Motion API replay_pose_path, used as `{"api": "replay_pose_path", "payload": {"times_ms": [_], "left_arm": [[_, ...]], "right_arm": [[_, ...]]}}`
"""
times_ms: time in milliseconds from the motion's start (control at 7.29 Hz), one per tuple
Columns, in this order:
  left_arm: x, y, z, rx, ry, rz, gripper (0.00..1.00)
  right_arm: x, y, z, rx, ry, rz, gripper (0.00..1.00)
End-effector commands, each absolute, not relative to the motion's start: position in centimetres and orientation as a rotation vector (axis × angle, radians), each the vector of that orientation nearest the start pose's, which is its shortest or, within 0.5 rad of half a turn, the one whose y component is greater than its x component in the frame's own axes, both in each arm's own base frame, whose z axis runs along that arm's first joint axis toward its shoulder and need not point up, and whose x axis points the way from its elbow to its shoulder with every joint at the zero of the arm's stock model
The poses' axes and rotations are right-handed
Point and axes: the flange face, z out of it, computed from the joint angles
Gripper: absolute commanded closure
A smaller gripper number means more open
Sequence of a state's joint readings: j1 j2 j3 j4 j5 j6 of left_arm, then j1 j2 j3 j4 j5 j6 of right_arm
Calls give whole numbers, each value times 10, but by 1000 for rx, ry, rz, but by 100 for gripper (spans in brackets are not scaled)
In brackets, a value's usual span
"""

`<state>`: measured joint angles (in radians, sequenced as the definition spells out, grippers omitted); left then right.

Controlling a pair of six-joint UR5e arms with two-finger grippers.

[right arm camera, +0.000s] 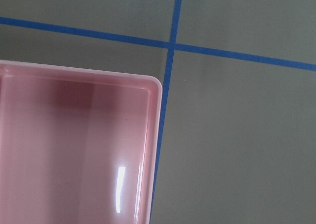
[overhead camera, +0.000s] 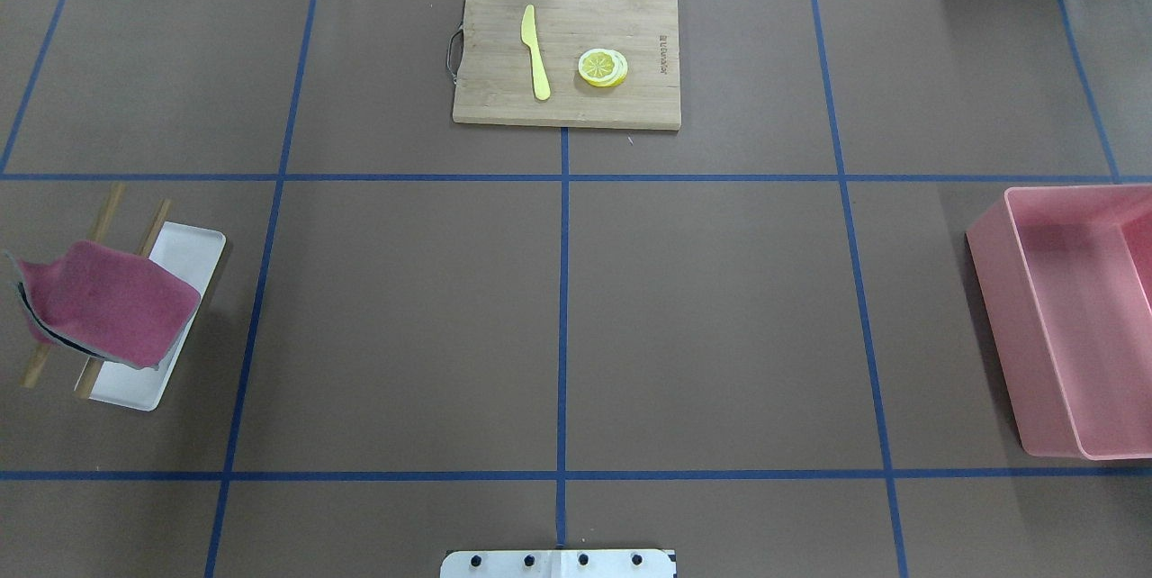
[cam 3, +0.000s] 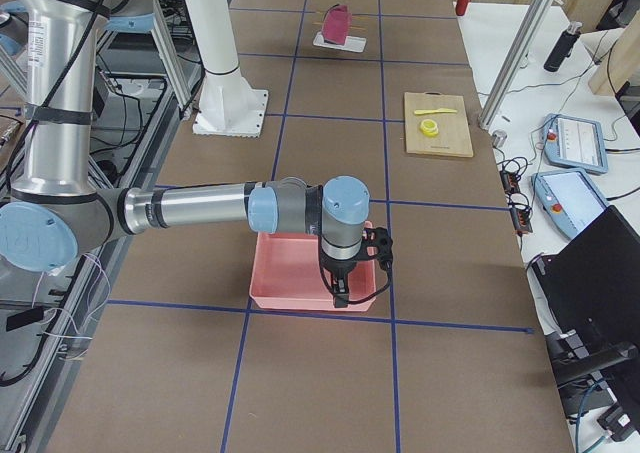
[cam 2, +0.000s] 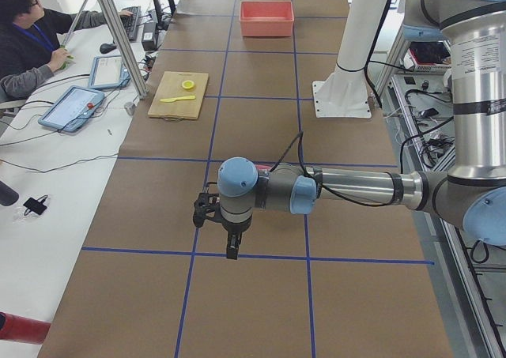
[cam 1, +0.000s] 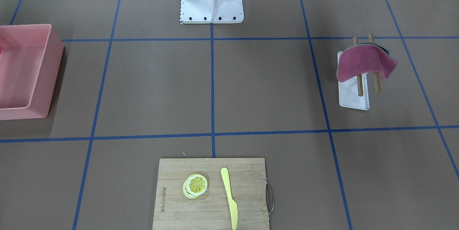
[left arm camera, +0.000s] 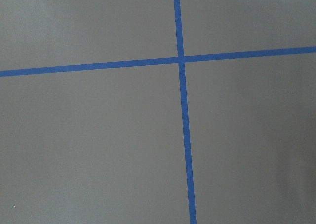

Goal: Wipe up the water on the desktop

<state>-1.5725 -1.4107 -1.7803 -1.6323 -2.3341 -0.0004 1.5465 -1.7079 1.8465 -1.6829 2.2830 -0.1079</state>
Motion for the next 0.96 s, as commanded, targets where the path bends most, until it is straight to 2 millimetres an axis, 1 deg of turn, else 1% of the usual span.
{"api": "replay_pose_path", "payload": {"times_ms": [0,137,412,549,686,824], "left_arm": [[-65,-434,618,117,763,44,2],[-65,-437,613,125,763,47,2],[-65,-450,604,143,764,49,2],[-65,-457,597,159,764,55,2],[-65,-464,582,209,765,82,2],[-65,-472,564,308,760,124,2]], "right_arm": [[58,-436,593,72,-708,-138,0],[58,-430,590,75,-711,-138,0],[58,-429,594,75,-711,-139,0],[58,-431,590,85,-711,-144,0],[58,-434,586,92,-711,-144,0],[58,-435,586,93,-711,-143,0]]}}
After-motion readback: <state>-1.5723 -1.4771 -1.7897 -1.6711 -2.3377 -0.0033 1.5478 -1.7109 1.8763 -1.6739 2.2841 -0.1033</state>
